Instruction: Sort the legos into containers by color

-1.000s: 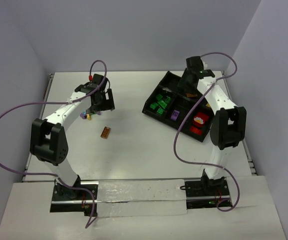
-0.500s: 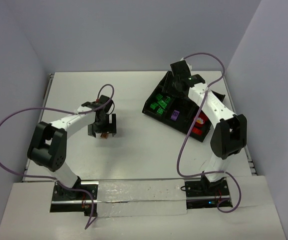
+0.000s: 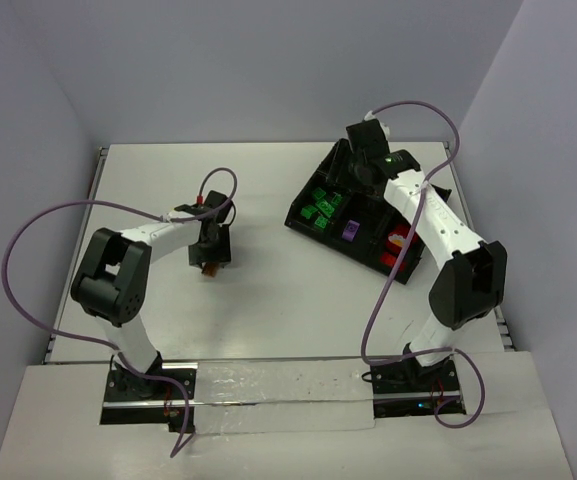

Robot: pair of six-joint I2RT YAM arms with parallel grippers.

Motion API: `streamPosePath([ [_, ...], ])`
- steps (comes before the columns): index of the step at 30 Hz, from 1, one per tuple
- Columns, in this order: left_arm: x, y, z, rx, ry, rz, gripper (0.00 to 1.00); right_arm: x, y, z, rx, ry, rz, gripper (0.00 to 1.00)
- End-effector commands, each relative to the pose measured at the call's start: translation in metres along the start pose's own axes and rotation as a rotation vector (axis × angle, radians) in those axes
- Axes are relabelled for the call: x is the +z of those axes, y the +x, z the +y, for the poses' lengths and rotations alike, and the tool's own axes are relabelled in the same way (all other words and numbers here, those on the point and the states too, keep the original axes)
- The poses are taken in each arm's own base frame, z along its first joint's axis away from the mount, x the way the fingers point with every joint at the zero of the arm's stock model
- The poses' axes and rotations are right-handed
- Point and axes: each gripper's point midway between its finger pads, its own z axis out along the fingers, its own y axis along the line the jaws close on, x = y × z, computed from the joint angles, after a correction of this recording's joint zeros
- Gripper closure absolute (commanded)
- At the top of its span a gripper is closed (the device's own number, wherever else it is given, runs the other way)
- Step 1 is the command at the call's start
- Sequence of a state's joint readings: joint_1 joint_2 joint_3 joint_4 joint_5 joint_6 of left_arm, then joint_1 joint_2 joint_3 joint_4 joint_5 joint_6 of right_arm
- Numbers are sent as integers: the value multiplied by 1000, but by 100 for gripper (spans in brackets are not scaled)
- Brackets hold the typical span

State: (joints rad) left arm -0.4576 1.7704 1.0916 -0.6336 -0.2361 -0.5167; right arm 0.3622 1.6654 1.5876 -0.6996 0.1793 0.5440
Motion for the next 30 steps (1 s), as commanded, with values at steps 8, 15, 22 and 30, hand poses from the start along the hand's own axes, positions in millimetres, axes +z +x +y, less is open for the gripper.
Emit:
streamPosePath([
  [8,-21,-38,-28,17,119,-79,100,-10,5,3,-51,-44,-13,29],
  [15,-128,-102,-82,7,510,-213,100,-29,27,64,-112,-427,22,30],
  [22,-199,-134,-138,-99,967,-213,100,-55,49,107,-96,-689,18,30],
  [30,-232,-150,-141,-125,1183,-233,100,-84,73,144,-71,-993,178,29],
])
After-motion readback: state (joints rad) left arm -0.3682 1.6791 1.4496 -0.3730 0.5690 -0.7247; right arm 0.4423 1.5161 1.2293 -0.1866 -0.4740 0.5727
